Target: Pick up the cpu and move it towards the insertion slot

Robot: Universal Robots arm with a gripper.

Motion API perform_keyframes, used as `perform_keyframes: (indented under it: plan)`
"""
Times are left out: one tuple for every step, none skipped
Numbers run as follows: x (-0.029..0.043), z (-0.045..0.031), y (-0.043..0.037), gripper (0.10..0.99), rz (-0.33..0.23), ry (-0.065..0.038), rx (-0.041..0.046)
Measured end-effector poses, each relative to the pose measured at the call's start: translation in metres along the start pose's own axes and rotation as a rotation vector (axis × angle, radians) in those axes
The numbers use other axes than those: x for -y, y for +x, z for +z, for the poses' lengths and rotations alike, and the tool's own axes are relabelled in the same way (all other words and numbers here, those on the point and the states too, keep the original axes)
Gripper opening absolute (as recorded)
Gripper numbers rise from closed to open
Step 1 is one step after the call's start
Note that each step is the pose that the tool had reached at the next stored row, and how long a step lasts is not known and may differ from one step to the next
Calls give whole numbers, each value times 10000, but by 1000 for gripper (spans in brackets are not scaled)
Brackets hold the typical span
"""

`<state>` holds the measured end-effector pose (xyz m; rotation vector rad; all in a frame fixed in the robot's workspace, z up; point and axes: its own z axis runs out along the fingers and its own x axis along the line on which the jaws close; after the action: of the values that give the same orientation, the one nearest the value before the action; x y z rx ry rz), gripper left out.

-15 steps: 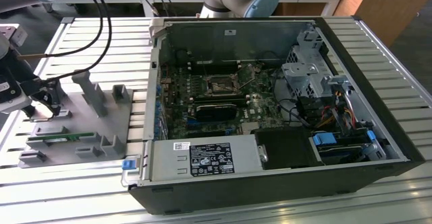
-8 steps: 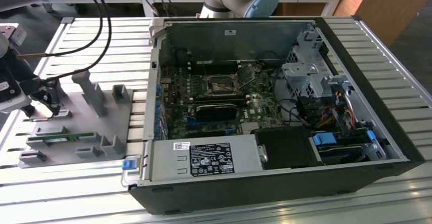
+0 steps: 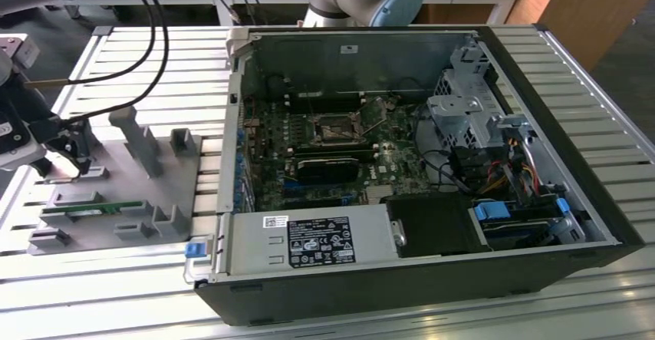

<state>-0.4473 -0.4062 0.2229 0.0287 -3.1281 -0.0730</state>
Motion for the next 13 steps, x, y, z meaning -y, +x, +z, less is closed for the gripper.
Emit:
perform_keyframes:
  plan:
    - [0,-2,0,545,0,0,1]
    - [0,-5,0,545,0,0,0]
    - [0,-7,0,545,0,0,1]
    - [-1,-9,0,545,0,0,1]
    - [-1,-12,0,545,0,0,0]
    - [-1,-15,0,545,0,1,0]
    - [-1,-19,0,545,0,1,-1]
    - [-1,-22,0,545,0,1,0]
    - [-2,-24,0,545,0,0,1]
    - [-2,-28,0,545,0,0,0]
    - [-3,-31,0,545,0,0,1]
    - [-3,-35,0,545,0,0,0]
    - [-3,-38,1,545,1,0,0]
